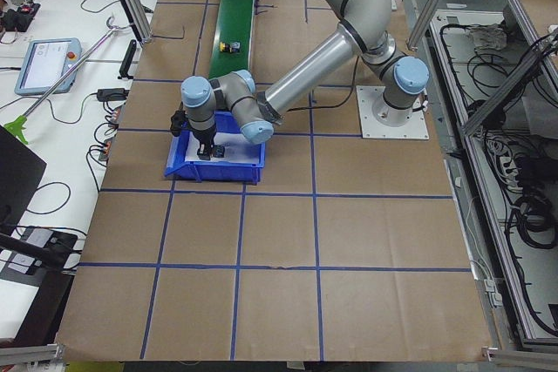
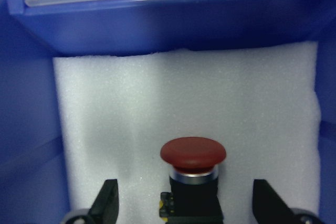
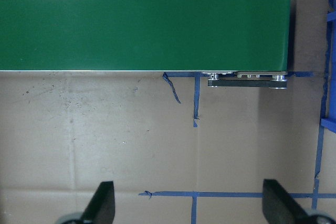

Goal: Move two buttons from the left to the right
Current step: 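Grasp the red-capped button with the left gripper and lift it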

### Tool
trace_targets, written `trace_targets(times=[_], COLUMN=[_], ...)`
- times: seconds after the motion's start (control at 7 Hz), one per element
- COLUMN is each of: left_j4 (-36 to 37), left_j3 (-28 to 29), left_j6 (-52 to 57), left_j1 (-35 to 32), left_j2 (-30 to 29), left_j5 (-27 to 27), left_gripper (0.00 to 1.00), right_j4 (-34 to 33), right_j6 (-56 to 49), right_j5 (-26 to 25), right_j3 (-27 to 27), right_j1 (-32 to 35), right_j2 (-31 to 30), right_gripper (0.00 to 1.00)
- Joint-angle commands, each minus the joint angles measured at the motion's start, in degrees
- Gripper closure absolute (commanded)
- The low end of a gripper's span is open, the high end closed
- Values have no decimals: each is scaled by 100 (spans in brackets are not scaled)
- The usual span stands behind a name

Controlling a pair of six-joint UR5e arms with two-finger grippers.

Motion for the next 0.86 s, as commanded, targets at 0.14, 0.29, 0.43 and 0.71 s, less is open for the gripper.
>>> trace_targets(times=[0.14, 0.29, 0.43, 0.71], left_j4=[-122, -314, -751, -2094], left_j3=[158, 211, 359, 938], left_j6=[-36, -1, 8, 8], left_j1=[9, 44, 53, 62], left_j2=[137, 295, 523, 989], left_j5=[-18, -9, 0, 44], left_gripper=[87, 87, 87, 87], right_j4=[0, 0, 0, 0], right_j6=[0, 0, 0, 0], right_j5=[0, 0, 0, 0], right_j3=[0, 0, -9, -9], right_j1=[0, 0, 0, 0], right_j2=[1, 1, 1, -8], right_gripper=[0, 0, 0, 0])
